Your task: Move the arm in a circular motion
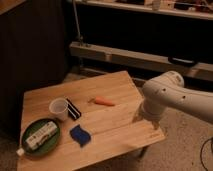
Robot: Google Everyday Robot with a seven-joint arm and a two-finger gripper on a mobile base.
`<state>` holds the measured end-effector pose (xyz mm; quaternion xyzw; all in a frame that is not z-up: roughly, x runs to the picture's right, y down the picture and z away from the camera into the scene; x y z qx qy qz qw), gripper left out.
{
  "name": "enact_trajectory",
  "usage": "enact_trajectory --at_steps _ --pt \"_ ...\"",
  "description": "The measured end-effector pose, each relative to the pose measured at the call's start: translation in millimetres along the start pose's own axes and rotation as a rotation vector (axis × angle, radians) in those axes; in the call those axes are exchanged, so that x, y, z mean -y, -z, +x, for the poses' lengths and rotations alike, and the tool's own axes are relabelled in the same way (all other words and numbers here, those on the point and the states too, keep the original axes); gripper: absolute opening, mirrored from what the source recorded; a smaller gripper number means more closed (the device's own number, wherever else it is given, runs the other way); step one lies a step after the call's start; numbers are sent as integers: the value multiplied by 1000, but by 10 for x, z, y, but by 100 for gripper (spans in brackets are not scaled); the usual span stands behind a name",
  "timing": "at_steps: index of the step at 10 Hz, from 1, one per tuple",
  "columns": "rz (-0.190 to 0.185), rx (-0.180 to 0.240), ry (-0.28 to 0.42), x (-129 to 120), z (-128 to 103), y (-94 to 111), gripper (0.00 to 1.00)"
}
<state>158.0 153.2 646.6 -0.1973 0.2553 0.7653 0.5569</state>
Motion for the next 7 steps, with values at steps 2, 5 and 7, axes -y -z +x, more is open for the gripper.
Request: enact_trajectory --at_steps 2,5,7 --pt "-2 -33 109 -463 207 24 65" --pt "-18 -83 278 -1258 494 66 65" --pt "-39 -110 409 -1838 630 124 65"
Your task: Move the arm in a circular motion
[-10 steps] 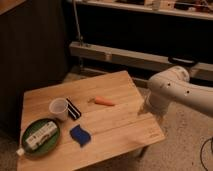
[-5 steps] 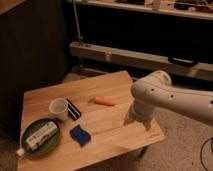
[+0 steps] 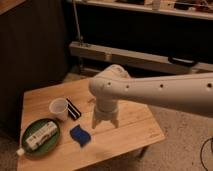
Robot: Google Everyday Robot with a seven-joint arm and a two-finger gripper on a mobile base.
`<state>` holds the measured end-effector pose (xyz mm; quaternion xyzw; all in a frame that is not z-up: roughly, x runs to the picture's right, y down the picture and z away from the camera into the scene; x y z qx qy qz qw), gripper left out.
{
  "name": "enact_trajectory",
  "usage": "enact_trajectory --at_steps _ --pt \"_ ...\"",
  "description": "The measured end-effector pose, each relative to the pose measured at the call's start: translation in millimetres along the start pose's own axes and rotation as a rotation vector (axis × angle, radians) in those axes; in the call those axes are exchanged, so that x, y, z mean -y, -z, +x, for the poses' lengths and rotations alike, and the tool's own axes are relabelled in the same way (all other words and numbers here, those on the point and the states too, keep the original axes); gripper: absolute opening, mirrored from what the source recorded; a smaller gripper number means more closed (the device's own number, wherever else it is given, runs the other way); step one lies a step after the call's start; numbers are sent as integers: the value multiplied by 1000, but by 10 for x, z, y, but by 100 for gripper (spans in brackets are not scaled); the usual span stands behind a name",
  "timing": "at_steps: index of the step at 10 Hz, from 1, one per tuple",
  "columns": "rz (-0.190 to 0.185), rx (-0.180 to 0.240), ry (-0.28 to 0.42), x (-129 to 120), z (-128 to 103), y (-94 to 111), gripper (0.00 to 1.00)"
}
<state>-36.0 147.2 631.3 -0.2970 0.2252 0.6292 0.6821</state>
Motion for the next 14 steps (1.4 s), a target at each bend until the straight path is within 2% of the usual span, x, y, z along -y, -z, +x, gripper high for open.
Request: enact_trajectory --at_steps 2,3,5,6,8,10,11,12,13,14 --pt "1 2 89 -424 -194 72 65" --pt "12 21 126 -625 -368 124 65" --pt "38 58 140 -808 -701 186 65" --pt "53 88 130 -801 -979 227 65" --pt "67 124 108 -636 -1359 295 65" --pt "80 173 48 -234 -1761 402 65" --pt "85 188 22 -81 -1875 439 65" --pt "92 210 -21 169 -2018 490 65" --pt "98 237 -94 587 -2172 554 65" --pt "101 247 -134 841 -2209 580 65"
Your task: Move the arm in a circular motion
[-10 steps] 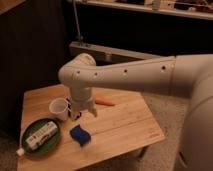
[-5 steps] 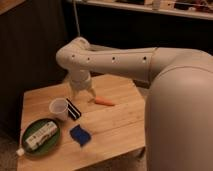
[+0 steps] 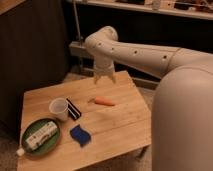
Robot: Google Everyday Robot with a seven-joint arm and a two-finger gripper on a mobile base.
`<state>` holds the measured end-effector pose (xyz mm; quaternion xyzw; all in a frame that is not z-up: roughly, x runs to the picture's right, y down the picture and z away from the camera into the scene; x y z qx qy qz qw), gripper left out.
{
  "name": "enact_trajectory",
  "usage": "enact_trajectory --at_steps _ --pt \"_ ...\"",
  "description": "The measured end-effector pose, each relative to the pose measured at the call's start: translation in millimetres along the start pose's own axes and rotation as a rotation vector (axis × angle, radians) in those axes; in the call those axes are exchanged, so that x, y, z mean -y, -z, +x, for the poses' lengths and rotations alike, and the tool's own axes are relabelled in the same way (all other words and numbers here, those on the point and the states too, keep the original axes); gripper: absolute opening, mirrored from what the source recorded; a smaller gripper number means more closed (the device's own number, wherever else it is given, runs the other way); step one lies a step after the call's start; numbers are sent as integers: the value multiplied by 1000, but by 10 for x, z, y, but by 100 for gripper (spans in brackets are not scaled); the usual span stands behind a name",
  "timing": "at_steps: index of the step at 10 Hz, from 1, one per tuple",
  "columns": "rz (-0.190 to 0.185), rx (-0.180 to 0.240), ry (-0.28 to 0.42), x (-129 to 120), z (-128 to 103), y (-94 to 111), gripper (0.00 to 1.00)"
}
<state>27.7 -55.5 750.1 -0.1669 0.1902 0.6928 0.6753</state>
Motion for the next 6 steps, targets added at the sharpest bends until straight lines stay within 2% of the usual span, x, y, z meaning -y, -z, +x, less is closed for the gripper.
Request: enact_trajectory --at_steps 1,2,3,5,6 --pt "9 6 -38 249 -33 -17 65" --pt "22 11 -98 633 -24 -43 65" --pt "29 13 -133 825 20 -54 65" --pt "46 2 -228 1338 271 -116 65" --pt "50 -4 -258 1504 403 -139 65"
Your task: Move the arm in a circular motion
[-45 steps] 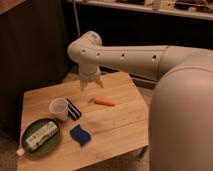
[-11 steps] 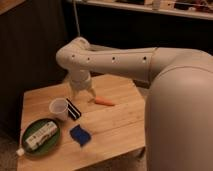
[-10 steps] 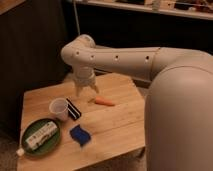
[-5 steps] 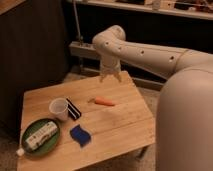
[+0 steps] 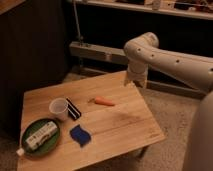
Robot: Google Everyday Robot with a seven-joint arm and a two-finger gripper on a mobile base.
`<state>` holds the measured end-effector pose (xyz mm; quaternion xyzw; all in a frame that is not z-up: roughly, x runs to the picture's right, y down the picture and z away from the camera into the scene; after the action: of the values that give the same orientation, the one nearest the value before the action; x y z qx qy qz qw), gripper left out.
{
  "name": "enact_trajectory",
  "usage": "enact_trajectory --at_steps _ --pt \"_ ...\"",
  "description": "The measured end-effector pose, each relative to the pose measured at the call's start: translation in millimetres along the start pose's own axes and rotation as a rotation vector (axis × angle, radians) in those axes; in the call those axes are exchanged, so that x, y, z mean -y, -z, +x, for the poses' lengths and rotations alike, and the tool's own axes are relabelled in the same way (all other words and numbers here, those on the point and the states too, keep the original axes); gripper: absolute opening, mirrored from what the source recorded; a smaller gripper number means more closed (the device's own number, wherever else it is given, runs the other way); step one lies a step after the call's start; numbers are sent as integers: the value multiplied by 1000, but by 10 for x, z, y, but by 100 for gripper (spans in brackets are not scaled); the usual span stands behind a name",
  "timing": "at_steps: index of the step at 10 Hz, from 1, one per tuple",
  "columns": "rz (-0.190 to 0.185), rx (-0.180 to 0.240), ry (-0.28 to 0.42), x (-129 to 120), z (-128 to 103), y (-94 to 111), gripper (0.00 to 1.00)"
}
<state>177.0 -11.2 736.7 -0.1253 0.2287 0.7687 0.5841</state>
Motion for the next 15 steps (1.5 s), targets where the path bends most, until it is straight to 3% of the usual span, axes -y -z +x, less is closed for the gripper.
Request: enact_trajectory --at_steps 1,3,5,7,11,12,15 --pt "5 -11 -29 184 115 -22 65" --pt "16 -54 -79 526 613 -62 65" --pt "14 -99 -68 581 989 -65 65" --pt "-7 -151 -12 423 1331 -52 65" --pt "-26 -253 179 -493 2167 165 65" --pt "-34 -289 246 -851 2388 240 65" --pt "-72 -374 401 -1570 2758 374 65"
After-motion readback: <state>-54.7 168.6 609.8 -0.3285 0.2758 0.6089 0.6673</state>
